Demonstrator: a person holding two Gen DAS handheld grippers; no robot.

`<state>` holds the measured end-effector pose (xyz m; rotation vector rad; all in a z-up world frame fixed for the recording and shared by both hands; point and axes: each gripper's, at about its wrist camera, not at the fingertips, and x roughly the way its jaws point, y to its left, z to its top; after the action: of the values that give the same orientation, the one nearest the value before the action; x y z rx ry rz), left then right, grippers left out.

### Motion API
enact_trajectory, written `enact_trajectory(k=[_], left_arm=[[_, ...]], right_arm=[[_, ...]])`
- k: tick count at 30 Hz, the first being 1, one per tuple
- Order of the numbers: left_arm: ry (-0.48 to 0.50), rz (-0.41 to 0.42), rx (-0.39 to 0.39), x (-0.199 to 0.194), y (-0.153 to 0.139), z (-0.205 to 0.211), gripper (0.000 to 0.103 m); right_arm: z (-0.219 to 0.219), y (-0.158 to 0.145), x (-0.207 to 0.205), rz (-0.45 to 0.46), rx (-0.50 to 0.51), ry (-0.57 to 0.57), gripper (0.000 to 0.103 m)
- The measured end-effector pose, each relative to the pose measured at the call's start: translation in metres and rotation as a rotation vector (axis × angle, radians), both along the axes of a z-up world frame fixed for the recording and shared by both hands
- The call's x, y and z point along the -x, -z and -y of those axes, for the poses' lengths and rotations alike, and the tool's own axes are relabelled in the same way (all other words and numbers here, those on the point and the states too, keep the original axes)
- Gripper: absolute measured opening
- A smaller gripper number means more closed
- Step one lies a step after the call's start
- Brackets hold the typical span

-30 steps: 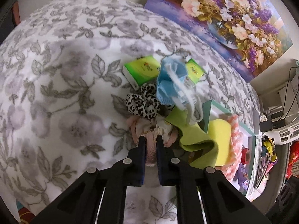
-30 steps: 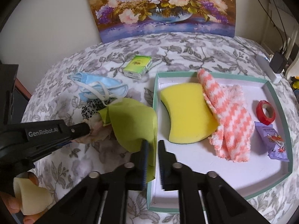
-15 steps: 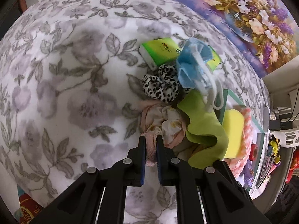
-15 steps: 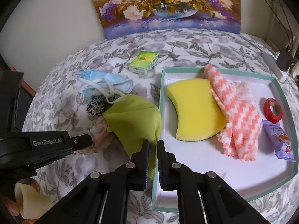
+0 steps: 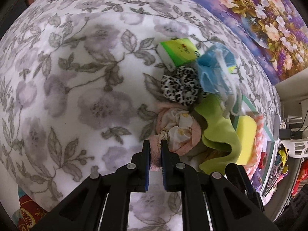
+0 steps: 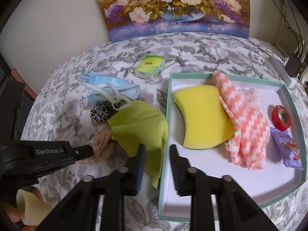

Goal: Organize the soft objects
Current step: 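Grasp the pink scrunchie with the left tool while the right tool holds the green cloth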

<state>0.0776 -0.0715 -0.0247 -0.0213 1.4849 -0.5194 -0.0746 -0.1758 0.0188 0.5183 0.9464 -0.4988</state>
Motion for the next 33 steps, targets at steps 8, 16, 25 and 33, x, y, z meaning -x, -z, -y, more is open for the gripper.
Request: enact_trajectory(k=[8,16,25,33], left_arm=[[-0.043,-0.036,0.023,-0.006,0.003,-0.015,0.011],[-0.070,-0.061,0.040,-0.009,0.005,-0.024,0.011],[-0.081,-0.089,0.056,-0.011,0.009,-0.027,0.011],[-0.081,-0.097,0.063,-0.012,0.009,-0.027,0.011]], right_arm=[[-0.010,0.000,-0.012,0.010,0.025,-0.029,0.054],[-0.012,0.007,-0.025,0.001,0.051,-0.040,0.054],[-0.008,0.013,-0.037,-0.029,0.125,-0.001,0.052],[-0.014,0.008,-0.041,-0.061,0.208,0.011,0.020]])
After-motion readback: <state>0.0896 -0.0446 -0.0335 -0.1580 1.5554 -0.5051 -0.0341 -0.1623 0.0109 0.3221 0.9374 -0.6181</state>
